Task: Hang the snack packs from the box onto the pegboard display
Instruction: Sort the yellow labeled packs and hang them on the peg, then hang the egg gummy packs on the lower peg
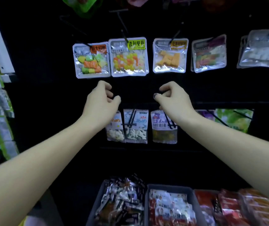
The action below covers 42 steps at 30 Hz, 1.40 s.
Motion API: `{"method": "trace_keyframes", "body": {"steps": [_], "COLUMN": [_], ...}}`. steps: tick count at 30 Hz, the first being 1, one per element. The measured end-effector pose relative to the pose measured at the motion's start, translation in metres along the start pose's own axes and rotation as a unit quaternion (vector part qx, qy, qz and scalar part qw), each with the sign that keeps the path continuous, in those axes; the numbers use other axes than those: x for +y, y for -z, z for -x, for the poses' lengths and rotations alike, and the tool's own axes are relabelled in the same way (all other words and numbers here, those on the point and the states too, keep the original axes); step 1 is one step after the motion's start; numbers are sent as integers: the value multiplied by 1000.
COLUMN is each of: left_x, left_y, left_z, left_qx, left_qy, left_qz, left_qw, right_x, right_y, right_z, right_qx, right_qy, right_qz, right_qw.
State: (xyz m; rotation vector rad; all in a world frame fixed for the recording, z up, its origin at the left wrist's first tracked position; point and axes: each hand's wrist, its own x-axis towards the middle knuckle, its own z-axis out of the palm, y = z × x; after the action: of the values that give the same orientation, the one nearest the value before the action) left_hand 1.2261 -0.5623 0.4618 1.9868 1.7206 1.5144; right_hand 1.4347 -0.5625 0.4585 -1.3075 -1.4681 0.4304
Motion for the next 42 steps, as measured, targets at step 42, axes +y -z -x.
{"method": "trace_keyframes", "body": {"steps": [42], "left_x": [-229], "left_y": [-231], "left_z": [416], "left_qx": [-750], "left_qy": [99], "left_qz": [-179], "left_qw": [629], "right_x": [472], "right_y": [-148], "right_z": [395], "right_qx": [-568], "right_qy": [-322], "right_qz": [202], "right_qw": [730]}}
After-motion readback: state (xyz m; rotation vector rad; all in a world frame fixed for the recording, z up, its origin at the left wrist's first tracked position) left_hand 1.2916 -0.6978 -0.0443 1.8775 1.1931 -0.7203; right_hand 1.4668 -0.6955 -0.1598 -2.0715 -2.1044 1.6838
